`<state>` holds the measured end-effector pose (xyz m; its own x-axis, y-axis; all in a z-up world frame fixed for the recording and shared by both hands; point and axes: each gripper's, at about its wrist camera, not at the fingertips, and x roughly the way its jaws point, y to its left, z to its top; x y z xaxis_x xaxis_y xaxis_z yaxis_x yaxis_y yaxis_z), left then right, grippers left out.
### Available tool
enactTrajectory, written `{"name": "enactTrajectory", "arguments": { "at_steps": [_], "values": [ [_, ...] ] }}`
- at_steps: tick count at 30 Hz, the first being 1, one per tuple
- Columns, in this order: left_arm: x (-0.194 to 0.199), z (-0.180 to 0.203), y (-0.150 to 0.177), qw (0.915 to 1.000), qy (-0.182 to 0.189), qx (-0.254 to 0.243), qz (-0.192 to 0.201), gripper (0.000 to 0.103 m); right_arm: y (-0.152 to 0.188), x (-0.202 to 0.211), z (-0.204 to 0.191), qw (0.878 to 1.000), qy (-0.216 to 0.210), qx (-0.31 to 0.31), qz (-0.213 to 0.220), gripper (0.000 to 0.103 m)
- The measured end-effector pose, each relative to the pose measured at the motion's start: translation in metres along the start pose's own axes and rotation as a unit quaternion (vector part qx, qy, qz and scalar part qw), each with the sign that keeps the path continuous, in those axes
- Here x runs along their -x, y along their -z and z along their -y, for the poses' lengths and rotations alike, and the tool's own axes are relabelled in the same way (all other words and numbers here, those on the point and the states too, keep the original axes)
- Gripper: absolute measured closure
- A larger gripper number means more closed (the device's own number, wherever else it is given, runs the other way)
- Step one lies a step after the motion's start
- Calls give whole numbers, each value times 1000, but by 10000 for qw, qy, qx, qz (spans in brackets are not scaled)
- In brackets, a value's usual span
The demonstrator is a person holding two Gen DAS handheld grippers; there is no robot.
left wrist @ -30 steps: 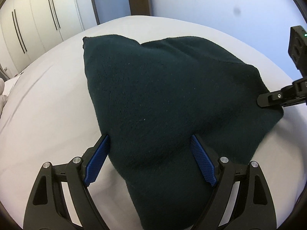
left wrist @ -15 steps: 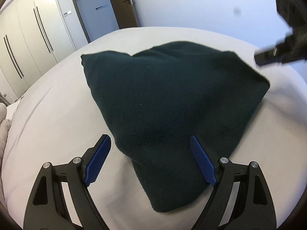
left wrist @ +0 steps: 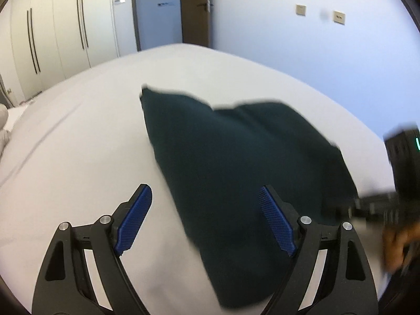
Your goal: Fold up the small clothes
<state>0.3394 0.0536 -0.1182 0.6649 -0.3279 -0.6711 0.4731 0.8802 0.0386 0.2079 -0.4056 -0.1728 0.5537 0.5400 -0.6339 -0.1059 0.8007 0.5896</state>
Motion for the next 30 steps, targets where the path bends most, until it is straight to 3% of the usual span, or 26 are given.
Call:
{"name": "enactTrajectory", "arguments": {
  "at_steps": [5, 8, 10, 12, 18, 21, 24, 28, 30],
  "values": [
    [-65, -6, -28, 9990, -231, 164, -347, 19, 2, -1, -1, 9998, 9, 137, 122, 99],
    [-106, -26, -25, 9939, 131, 745, -807, 11, 5, -1, 4, 9998, -46, 83, 150, 103],
    [-121, -45, -15, 9874, 375, 1268, -870, 0, 4, -3, 7, 9998, -115, 9, 158, 103],
    [-131, -57, -3, 9807, 695, 1632, -817, 0, 4, -3, 12, 9995, -260, -86, 162, 103],
    [-132, -52, -2, 9829, 769, 1551, -631, 0, -1, -4, 9, 9991, -370, -183, 125, 103],
    [-129, -56, -4, 9829, 750, 1607, -502, 6, -10, 11, -1, 9986, -479, -147, 144, 95],
    [-102, -42, -11, 9896, 415, 1359, -241, 22, -33, 25, -5, 9958, -781, -209, 419, 94],
    [-65, -23, -21, 9950, 45, 948, 319, 23, -74, 21, -8, 9958, -714, -109, 557, 94],
    [-68, -13, -17, 9972, 90, 732, 140, 23, -95, 8, -3, 9946, -884, -226, 498, 94]
  ]
}}
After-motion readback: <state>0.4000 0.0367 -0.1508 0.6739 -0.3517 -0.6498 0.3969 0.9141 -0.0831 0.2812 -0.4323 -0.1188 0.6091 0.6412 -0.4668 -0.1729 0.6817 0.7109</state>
